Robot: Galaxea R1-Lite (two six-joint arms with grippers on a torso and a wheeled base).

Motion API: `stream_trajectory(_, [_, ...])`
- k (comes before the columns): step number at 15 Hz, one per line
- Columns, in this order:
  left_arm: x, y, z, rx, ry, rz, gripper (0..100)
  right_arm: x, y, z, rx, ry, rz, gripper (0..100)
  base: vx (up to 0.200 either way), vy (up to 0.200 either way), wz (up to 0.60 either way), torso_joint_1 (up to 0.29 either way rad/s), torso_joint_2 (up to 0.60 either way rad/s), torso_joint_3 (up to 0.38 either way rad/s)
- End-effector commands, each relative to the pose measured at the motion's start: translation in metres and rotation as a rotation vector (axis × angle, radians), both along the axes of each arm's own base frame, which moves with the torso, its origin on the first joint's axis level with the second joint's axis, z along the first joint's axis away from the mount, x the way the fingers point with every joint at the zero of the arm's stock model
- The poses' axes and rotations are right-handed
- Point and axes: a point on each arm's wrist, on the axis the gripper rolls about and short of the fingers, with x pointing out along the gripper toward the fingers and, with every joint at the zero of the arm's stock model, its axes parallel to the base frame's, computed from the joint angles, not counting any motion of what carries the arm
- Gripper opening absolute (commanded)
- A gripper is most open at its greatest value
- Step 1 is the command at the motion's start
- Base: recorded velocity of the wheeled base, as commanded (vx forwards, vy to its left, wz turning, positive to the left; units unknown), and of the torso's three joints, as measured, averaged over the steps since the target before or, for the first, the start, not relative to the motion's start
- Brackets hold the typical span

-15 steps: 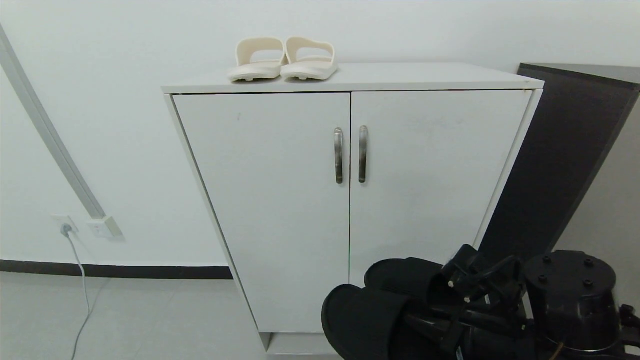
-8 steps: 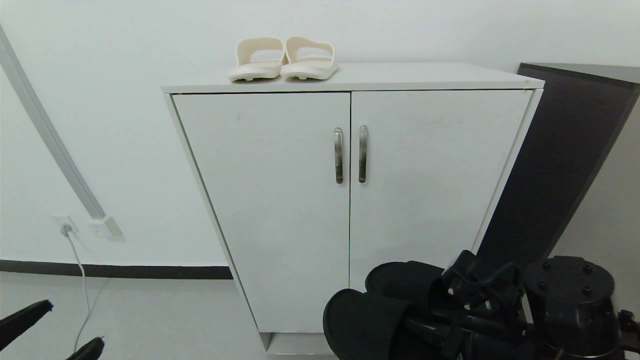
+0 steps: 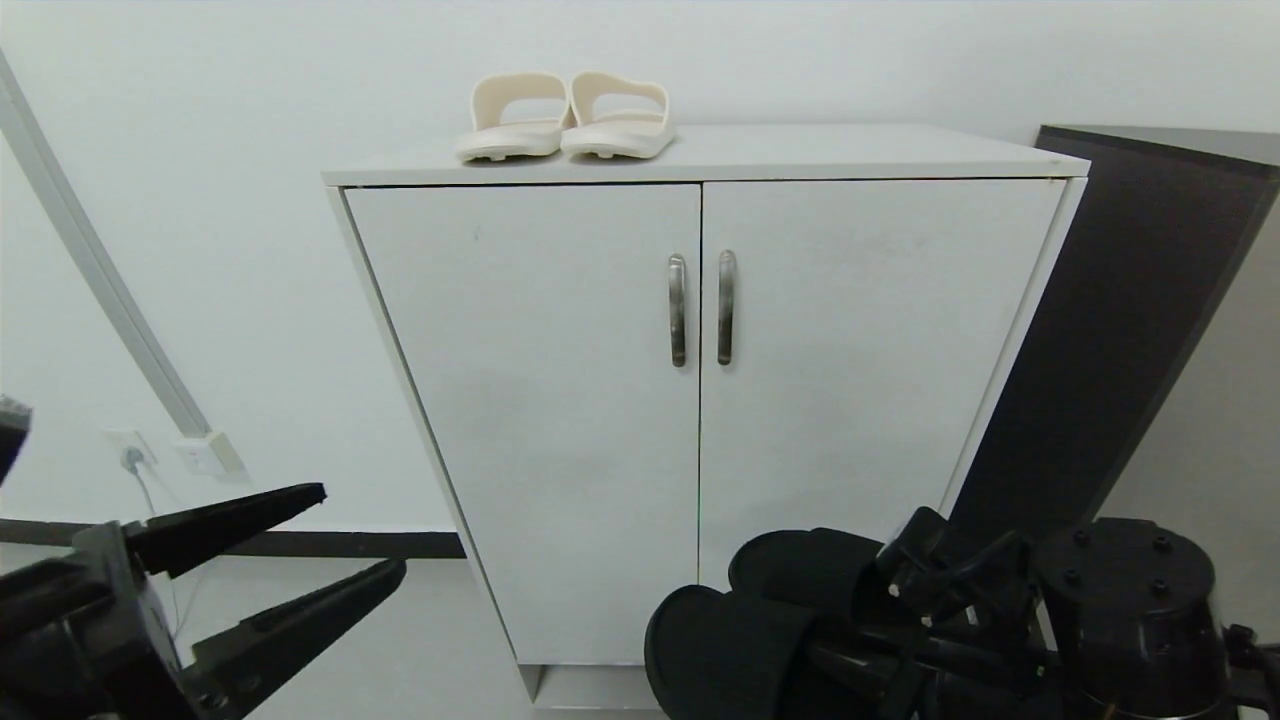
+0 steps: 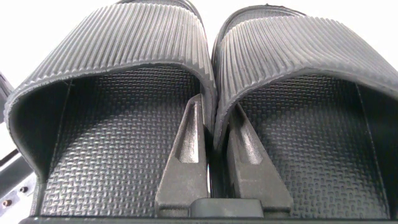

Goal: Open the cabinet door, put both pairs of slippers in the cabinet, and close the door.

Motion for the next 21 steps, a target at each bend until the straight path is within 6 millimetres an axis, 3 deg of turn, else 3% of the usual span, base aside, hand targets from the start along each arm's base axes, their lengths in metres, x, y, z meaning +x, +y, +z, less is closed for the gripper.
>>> stream_trajectory(1, [0.022, -0.019, -0.001, 0.005, 0.052, -0.042, 100, 0.000, 0.000, -0.002, -0.007, 0.004, 0.001, 0, 0.000, 0.000, 0.00, 0.000, 0.00, 0.000])
stream_trajectory(8, [0.065, -0.071, 0.017, -0.046, 0.006, -0.092, 100, 0.001, 0.001, -0.003, -0.003, 0.001, 0.002, 0, 0.000, 0.000, 0.00, 0.000, 0.00, 0.000])
stream_trajectory(13, [0.093, -0.095, 0.030, -0.068, -0.007, -0.128, 100, -0.002, 0.003, -0.002, -0.004, -0.002, 0.012, 0, 0.000, 0.000, 0.00, 0.000, 0.00, 0.000])
stream_trajectory(17, [0.117, -0.136, 0.048, -0.109, -0.038, -0.225, 100, -0.003, 0.003, -0.004, -0.005, 0.004, 0.017, 0, 0.000, 0.000, 0.00, 0.000, 0.00, 0.000])
stream_trajectory(21, [0.143, -0.162, 0.062, -0.203, 0.025, -0.349, 100, -0.004, 0.004, -0.005, -0.009, 0.008, 0.023, 0, 0.000, 0.000, 0.00, 0.000, 0.00, 0.000])
